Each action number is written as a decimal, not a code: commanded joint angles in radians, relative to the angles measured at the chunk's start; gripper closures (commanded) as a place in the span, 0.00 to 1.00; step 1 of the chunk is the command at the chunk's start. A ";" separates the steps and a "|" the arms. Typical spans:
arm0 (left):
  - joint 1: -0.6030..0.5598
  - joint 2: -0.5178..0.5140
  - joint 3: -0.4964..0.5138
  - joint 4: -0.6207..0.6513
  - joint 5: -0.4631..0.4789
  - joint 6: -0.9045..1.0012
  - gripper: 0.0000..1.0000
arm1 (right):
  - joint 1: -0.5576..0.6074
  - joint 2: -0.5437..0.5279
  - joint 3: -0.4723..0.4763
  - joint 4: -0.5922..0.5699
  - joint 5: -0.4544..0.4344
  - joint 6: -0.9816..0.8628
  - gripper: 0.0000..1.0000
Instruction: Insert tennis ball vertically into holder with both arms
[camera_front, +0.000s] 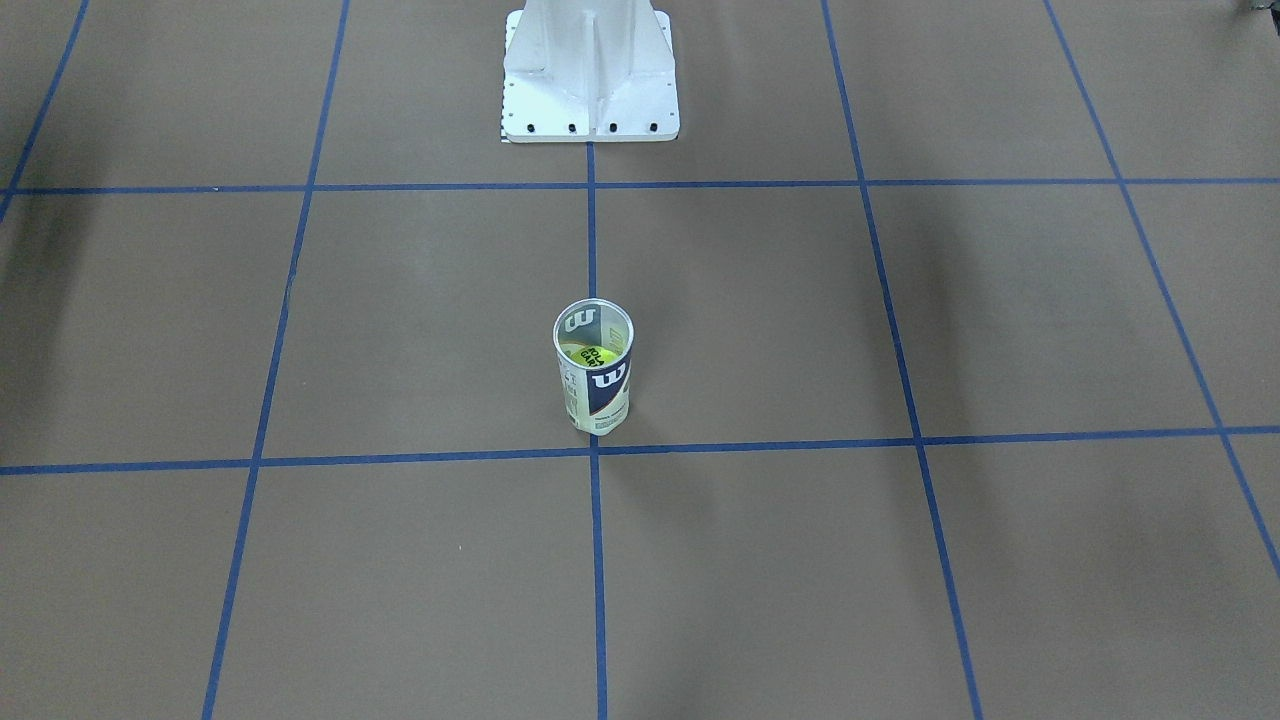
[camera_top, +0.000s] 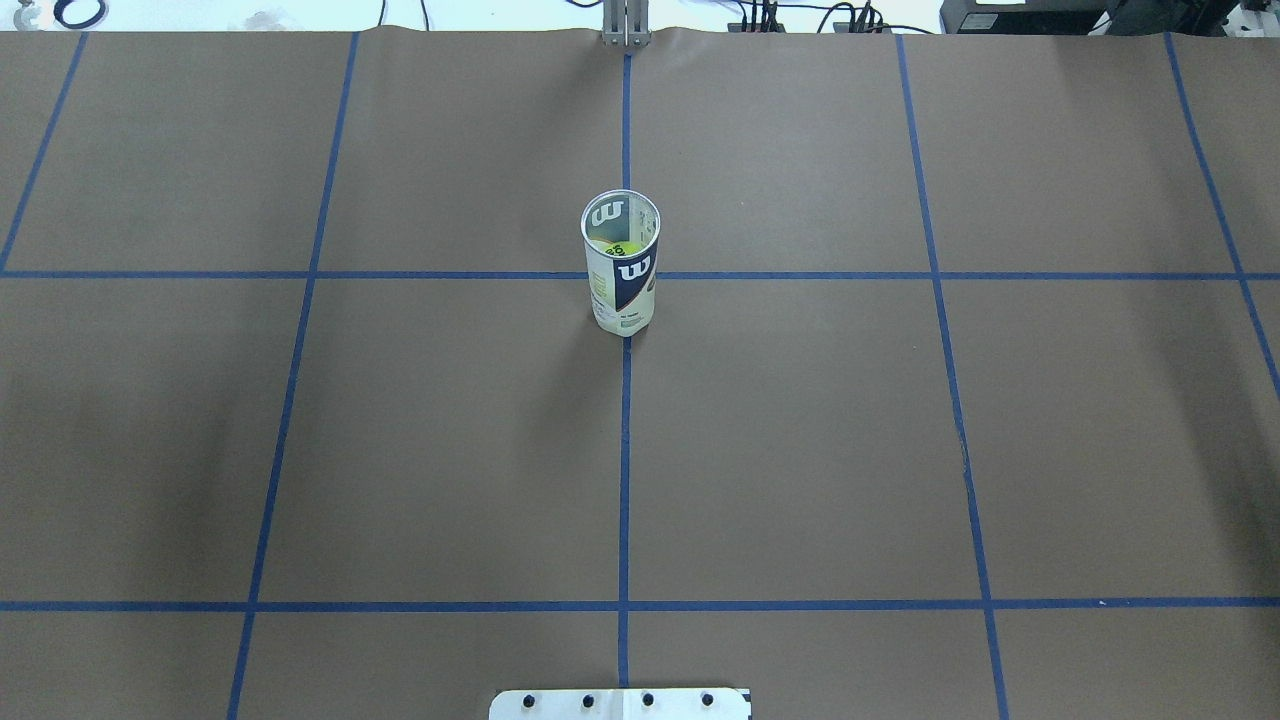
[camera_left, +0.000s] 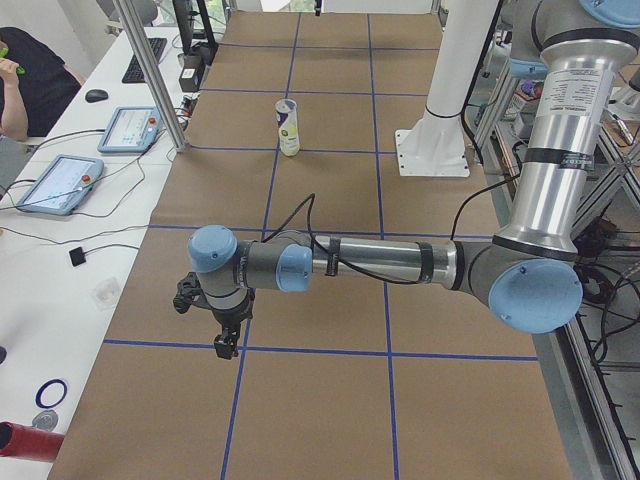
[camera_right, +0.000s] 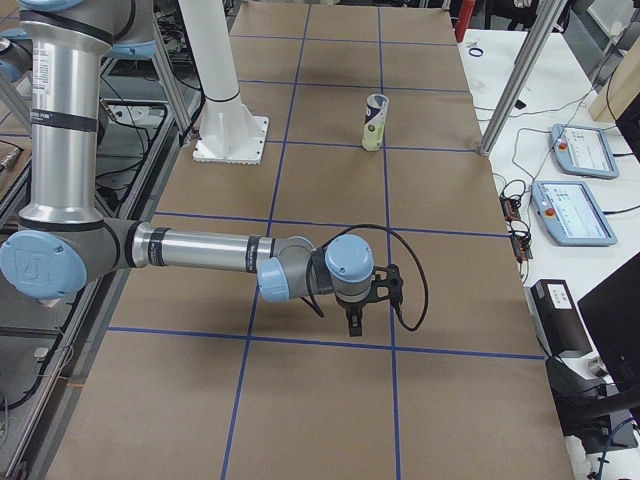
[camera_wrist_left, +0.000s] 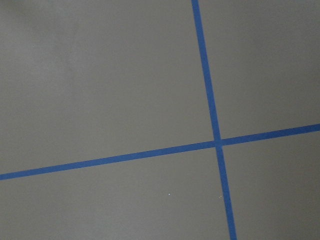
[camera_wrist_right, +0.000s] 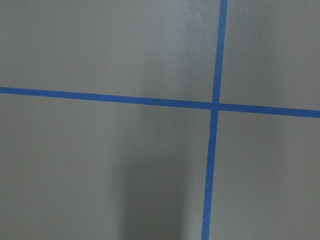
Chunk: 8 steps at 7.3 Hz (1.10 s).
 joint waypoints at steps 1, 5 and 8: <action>-0.009 0.015 -0.010 0.032 0.023 0.004 0.01 | 0.003 -0.004 0.009 -0.044 -0.030 -0.005 0.01; -0.011 0.083 -0.123 0.147 -0.039 0.010 0.01 | 0.025 -0.011 0.065 -0.185 -0.032 -0.007 0.01; -0.006 0.098 -0.136 0.144 -0.045 0.010 0.01 | 0.043 -0.034 0.063 -0.187 -0.032 -0.094 0.01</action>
